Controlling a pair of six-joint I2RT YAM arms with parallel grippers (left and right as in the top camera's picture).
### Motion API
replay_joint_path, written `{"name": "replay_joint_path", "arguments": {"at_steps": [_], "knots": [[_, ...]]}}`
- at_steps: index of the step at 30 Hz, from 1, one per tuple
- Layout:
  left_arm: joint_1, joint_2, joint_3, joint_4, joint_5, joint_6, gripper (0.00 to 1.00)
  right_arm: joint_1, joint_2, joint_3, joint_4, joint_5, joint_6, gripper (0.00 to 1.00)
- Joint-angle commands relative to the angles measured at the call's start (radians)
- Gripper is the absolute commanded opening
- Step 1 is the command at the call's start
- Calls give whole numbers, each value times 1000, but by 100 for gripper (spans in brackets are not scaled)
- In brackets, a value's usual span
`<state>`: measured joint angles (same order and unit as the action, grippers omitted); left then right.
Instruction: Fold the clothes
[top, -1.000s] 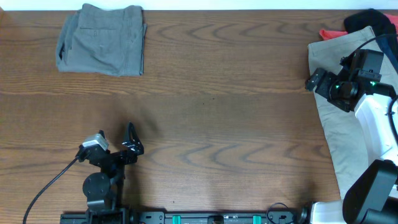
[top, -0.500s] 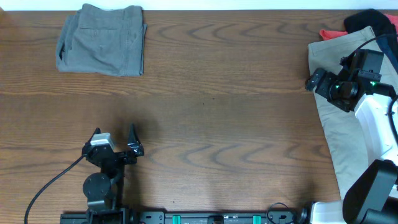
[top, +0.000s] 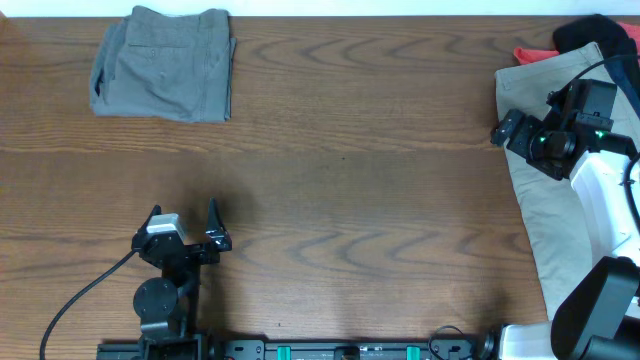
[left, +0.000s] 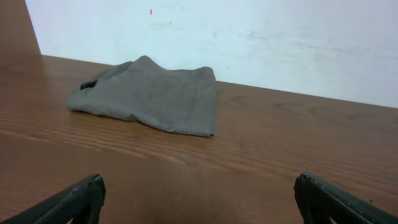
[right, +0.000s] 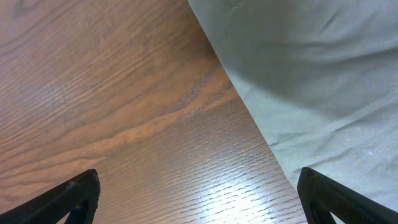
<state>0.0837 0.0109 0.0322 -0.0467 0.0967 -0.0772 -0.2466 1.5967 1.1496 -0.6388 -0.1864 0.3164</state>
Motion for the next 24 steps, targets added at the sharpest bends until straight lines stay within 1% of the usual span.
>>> {"name": "replay_joint_path", "arguments": {"at_steps": [1, 15, 19, 24], "knots": [[-1, -7, -28, -15, -8, 14, 98, -1, 2, 11, -1, -1, -18, 99], [-1, -7, -28, -15, -8, 14, 98, 0, -5, 11, -1, -1, -18, 99], [-1, -7, -28, -15, -8, 14, 98, 21, -77, 1, -1, -1, -18, 99], [-1, -7, -28, -15, -8, 14, 98, 100, -229, -19, -1, -1, -18, 99]]}}
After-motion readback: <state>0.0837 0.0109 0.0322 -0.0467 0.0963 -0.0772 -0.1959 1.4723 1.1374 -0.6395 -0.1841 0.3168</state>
